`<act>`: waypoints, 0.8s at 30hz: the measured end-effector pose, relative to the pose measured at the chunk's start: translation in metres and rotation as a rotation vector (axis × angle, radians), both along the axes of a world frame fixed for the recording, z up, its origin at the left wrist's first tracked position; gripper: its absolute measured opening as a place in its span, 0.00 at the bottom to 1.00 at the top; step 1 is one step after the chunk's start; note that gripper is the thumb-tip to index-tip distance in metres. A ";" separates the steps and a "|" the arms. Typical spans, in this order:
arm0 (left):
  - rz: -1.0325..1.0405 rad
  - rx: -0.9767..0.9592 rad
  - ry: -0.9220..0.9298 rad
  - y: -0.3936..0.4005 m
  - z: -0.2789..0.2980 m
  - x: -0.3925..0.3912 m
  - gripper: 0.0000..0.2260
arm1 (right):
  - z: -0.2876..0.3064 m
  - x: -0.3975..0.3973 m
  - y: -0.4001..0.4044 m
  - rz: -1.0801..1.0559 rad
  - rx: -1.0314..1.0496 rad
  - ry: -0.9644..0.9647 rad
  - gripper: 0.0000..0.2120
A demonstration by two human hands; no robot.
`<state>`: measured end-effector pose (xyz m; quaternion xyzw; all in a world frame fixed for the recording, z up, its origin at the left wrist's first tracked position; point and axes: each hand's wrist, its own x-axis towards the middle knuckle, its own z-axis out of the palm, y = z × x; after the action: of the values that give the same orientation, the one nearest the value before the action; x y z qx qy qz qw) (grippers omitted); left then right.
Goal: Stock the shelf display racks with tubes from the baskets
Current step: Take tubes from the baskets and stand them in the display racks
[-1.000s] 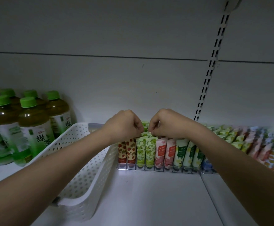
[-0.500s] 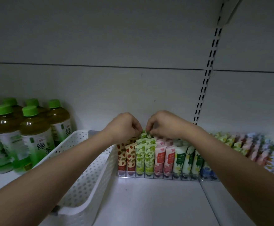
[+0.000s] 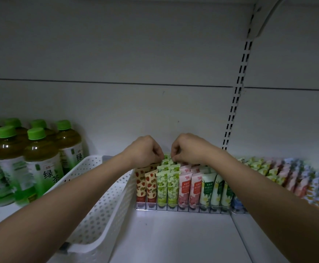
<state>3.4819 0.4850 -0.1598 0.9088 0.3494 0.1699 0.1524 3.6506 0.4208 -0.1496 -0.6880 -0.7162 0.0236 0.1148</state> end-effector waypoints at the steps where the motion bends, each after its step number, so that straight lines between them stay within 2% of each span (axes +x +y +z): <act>1: -0.005 -0.001 0.000 0.000 0.000 0.000 0.06 | 0.000 0.000 0.001 -0.002 0.001 -0.006 0.01; 24: -0.044 -0.034 -0.012 0.009 -0.002 -0.001 0.06 | -0.001 0.002 0.001 0.044 0.015 -0.029 0.03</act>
<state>3.4805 0.4937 -0.1621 0.9125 0.3312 0.1659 0.1736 3.6521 0.4217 -0.1507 -0.6716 -0.7328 0.0109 0.1089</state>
